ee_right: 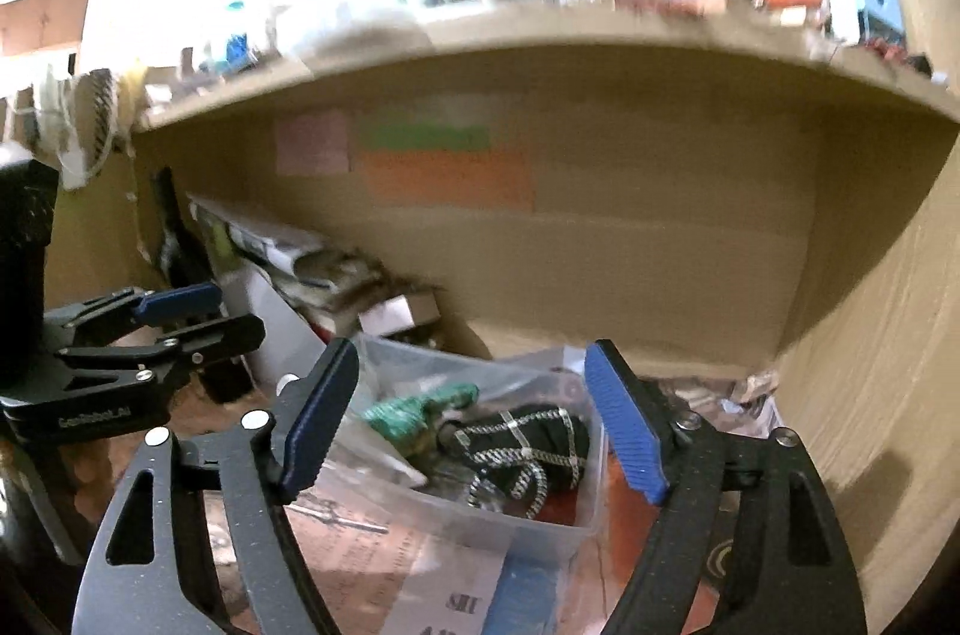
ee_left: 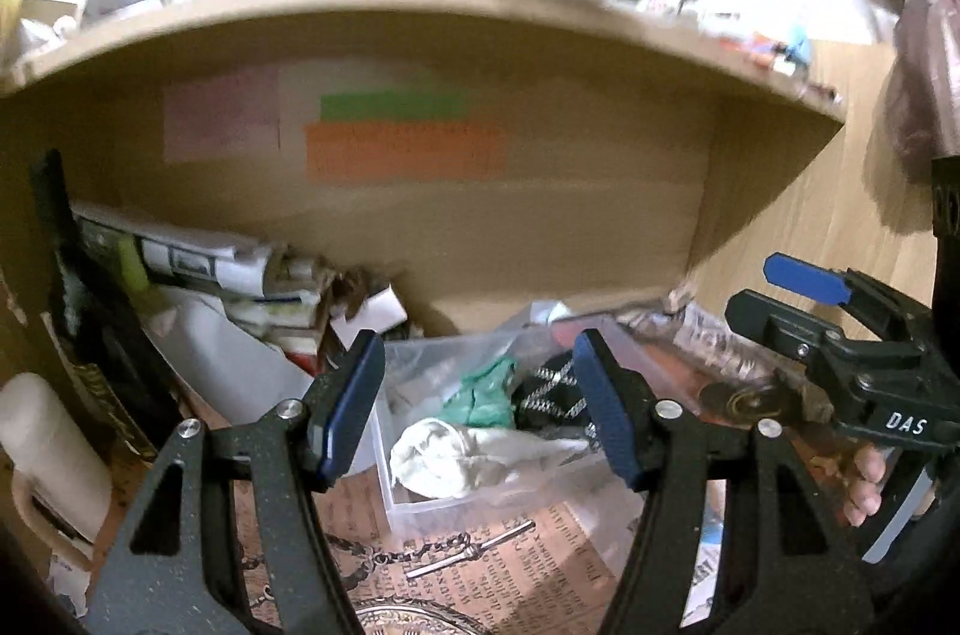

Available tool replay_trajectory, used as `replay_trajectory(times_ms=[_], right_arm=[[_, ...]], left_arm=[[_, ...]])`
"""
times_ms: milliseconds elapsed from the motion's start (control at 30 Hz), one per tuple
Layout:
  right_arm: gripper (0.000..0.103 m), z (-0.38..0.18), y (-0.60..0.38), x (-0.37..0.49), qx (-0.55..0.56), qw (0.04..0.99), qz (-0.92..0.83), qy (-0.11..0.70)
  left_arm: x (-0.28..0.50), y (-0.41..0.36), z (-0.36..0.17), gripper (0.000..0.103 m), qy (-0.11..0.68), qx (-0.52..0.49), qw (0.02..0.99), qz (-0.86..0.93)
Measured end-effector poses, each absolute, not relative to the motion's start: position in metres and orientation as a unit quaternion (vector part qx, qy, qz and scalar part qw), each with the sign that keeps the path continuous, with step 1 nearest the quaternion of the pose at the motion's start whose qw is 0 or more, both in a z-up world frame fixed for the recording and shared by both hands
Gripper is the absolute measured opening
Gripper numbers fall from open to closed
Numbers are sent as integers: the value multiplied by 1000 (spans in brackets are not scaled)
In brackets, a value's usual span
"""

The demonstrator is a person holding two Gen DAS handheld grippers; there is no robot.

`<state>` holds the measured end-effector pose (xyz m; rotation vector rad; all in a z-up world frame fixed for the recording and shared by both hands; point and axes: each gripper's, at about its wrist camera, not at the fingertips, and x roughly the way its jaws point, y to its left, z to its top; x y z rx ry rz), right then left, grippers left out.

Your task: Organize soft objects

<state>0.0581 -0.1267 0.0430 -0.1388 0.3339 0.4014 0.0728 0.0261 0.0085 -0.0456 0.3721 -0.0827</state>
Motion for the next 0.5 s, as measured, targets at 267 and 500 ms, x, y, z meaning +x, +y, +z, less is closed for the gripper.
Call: replay_trajectory(times_ms=[267, 500], right_arm=[[92, 57, -125, 34, -57, 969, 203, 128], [103, 60, -123, 25, -48, 971, 201, 119]], left_arm=[[40, 23, 24, 92, 121, -16, 992, -35], [25, 19, 31, 101, 106, -12, 994, -32]])
